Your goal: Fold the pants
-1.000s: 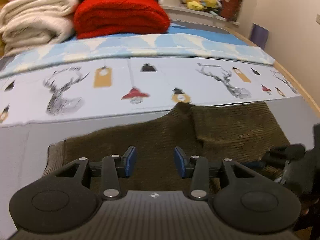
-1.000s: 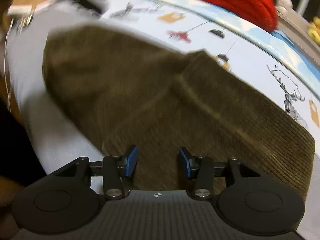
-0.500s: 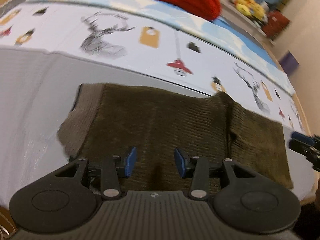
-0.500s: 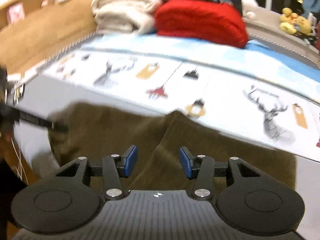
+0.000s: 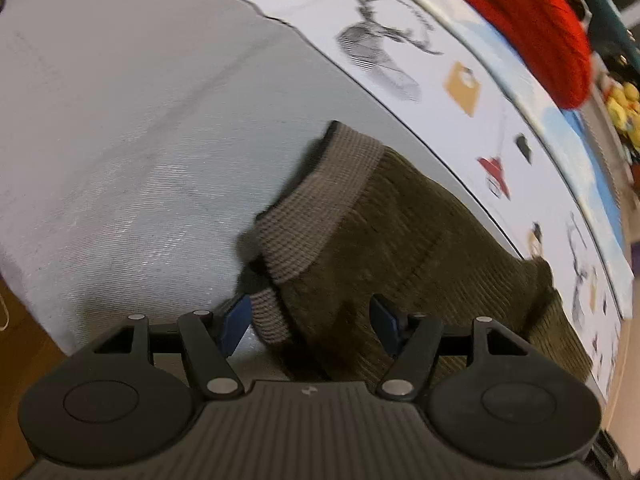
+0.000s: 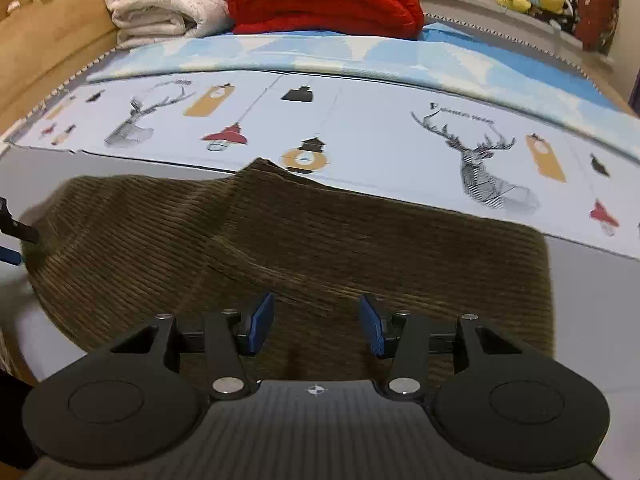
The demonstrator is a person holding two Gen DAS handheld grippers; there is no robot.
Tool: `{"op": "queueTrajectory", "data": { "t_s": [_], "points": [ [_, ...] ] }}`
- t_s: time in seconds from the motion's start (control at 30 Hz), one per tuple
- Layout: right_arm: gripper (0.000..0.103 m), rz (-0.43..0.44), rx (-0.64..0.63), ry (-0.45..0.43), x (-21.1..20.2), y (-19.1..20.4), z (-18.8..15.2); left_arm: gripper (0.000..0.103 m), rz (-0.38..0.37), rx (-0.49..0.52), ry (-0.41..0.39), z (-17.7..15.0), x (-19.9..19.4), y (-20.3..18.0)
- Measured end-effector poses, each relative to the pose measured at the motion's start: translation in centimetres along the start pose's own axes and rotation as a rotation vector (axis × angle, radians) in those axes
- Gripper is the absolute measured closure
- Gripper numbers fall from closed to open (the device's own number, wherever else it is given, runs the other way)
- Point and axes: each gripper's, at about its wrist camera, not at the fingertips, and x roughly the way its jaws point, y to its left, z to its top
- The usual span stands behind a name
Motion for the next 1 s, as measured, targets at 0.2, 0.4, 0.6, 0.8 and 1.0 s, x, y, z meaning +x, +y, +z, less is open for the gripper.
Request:
{"op": "queueTrajectory", "data": {
  "t_s": [0.2,0.4,0.6,0.8,1.0],
  "points": [
    [0.053,0.02,0.0,-0.005,0.3,0.2,0.5,0.032,0.024,-0.056,0.07,0.5,1.9,0.4],
    [0.053,0.025,-0.034,-0.002,0.4,0.9,0.5,0.029,0.055,-0.08,0.073,0.7,3.3,0.0],
    [0.053,0.016,-0.035,0.007,0.4,0.8,0.3,0.055,0.116,0.016,-0.023,0.1,2.3,-1.6],
    [0.053,-0.009,-0.017,-0.005,0.1,0.3,0.2,0.075,0.105,0.338,-0.308,-1.6,-1.6,-7.5],
    [0.053,-0.051,0.078,-0.093,-1.3,-1.7,0.7,0.077,-0.068,0.637,-0.526,-6.4,-4.8,-14.0]
  ]
}}
